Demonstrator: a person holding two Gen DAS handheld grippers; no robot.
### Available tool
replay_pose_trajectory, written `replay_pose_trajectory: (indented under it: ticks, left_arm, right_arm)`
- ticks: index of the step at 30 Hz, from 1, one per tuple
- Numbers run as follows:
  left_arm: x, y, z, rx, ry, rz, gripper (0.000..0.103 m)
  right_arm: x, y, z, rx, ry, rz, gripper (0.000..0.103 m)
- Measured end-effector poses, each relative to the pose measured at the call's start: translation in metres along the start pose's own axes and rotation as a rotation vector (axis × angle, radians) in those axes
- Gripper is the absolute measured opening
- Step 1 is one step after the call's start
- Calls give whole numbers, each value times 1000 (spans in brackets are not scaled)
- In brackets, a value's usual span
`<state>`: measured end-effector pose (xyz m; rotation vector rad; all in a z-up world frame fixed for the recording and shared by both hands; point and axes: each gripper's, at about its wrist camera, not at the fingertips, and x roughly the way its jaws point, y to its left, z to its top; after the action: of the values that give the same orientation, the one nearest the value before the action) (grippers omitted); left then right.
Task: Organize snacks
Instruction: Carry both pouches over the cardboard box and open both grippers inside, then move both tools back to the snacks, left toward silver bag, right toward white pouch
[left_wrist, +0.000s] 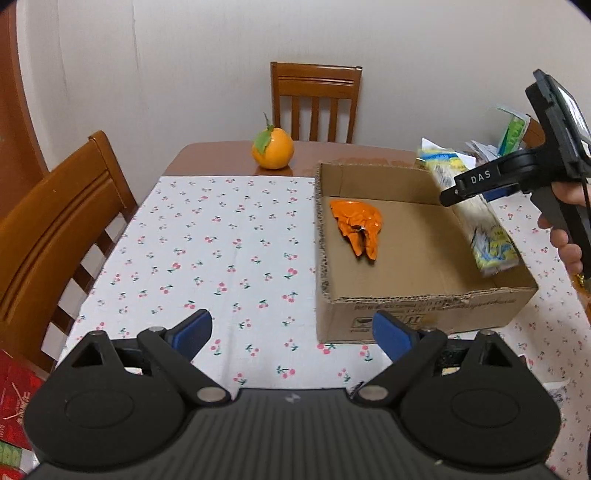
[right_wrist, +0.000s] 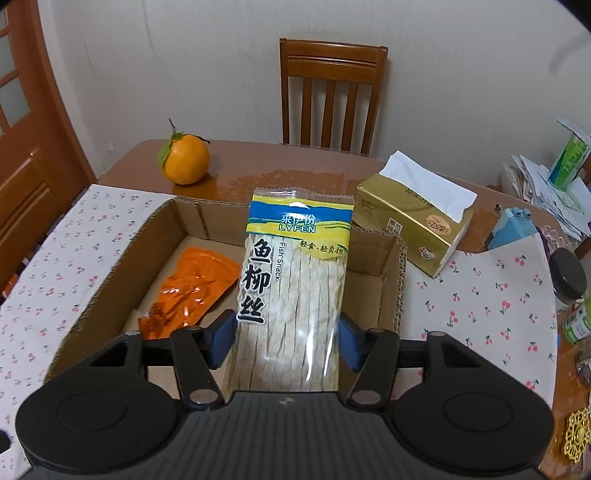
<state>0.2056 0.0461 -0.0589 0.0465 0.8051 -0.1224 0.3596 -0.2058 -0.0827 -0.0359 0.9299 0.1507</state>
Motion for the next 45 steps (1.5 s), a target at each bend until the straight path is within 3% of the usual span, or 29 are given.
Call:
replay_pose_trajectory:
  ticks: [4, 15, 21, 27, 33, 39, 45]
  left_arm:
    - [-5, 1, -5, 3, -9, 3, 94]
    - [-4, -12, -15, 61, 16, -17, 94]
    - [-1, -21, -26, 89, 50, -6, 94]
    - [6, -33, -38, 117, 88, -5, 94]
    - [22, -51, -48, 149, 116, -19, 94]
    - [41, -65, -60, 181, 160, 11, 94]
    - [34, -58, -72, 165, 180, 32, 94]
  right_arm:
    - [-10, 3, -4, -29, -45, -30, 103]
    - [-68, 15, -40, -79, -120, -83, 103]
    - [-94, 16, -87, -66, -143, -118, 103]
    - [-104, 15, -144, -60, -79, -183, 103]
    - [-109, 16, -183, -18, -24, -157, 103]
    - [-118, 10, -199, -1, -15, -130, 103]
    - [-119, 0, -210, -18, 1, -81, 103]
